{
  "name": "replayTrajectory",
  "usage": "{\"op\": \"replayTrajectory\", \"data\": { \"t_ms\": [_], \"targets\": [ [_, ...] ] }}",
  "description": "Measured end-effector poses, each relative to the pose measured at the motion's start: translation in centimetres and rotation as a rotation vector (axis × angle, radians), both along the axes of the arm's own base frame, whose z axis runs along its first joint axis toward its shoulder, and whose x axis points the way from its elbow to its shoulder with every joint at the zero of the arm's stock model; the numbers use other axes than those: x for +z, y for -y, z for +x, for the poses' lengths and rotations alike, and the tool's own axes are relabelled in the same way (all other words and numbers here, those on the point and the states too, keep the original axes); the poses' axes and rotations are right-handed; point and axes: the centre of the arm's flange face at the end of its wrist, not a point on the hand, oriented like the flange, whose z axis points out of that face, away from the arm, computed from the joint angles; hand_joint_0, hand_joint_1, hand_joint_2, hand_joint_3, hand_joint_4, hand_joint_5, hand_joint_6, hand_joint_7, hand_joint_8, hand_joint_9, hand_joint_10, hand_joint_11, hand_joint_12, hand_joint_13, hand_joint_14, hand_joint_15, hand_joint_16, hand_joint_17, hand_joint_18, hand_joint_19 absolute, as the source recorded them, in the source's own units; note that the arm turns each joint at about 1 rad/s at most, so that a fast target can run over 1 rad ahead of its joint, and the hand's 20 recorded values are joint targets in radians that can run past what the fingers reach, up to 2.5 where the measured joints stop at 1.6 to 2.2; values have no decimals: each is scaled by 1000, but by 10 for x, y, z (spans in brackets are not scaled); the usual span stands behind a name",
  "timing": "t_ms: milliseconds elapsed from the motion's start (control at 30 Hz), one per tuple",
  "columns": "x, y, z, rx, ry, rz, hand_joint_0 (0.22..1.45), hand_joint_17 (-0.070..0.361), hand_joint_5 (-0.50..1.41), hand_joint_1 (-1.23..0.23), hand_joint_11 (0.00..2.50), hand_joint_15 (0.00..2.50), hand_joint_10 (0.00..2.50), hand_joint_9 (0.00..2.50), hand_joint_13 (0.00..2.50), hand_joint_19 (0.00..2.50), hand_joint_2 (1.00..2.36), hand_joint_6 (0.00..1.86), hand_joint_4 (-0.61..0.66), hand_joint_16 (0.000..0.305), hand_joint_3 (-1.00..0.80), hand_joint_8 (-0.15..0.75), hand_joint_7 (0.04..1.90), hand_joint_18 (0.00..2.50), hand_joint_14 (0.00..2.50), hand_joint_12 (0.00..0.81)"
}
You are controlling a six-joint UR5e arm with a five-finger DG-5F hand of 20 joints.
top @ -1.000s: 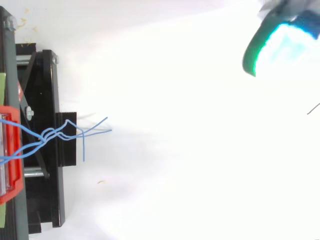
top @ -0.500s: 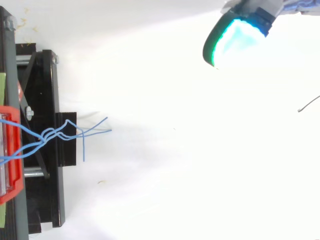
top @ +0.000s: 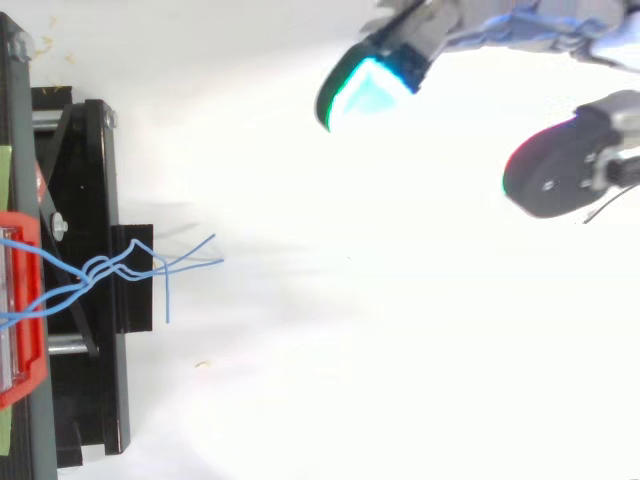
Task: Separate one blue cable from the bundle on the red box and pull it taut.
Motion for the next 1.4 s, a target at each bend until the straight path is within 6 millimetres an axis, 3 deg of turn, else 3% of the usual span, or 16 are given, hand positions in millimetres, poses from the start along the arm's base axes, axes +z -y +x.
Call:
{"op": "replayTrajectory", "data": {
  "t_ms": [333, 533, 867, 1100, 1400],
  "targets": [
    [-33, -20, 32, -56, 86, -70, 485, 104, -230, -513, 0, 0, 0, 309, 33, 81, 1000, 501, 124, 46, -500, 186, 668, 0, 0, 315],
    [-62, -36, 50, -54, 128, -90, 487, 102, -226, -520, 0, 0, 0, 327, 48, 82, 1000, 501, 131, 45, -500, 191, 673, 0, 0, 315],
    [-73, -53, 60, -70, 149, -158, 489, 100, -222, -525, 0, 0, 0, 343, 68, 84, 1000, 501, 137, 44, -500, 192, 678, 0, 0, 312],
    [-102, -63, 70, -75, 144, -156, 490, 99, -220, -528, 0, 0, 0, 362, 89, 93, 1000, 501, 142, 44, -500, 195, 678, 0, 0, 309],
    [-136, -71, 114, -65, 164, -92, 491, 97, -215, -544, 0, 0, 0, 394, 118, 74, 1000, 501, 144, 43, -500, 197, 676, 0, 0, 307]
  ]
}}
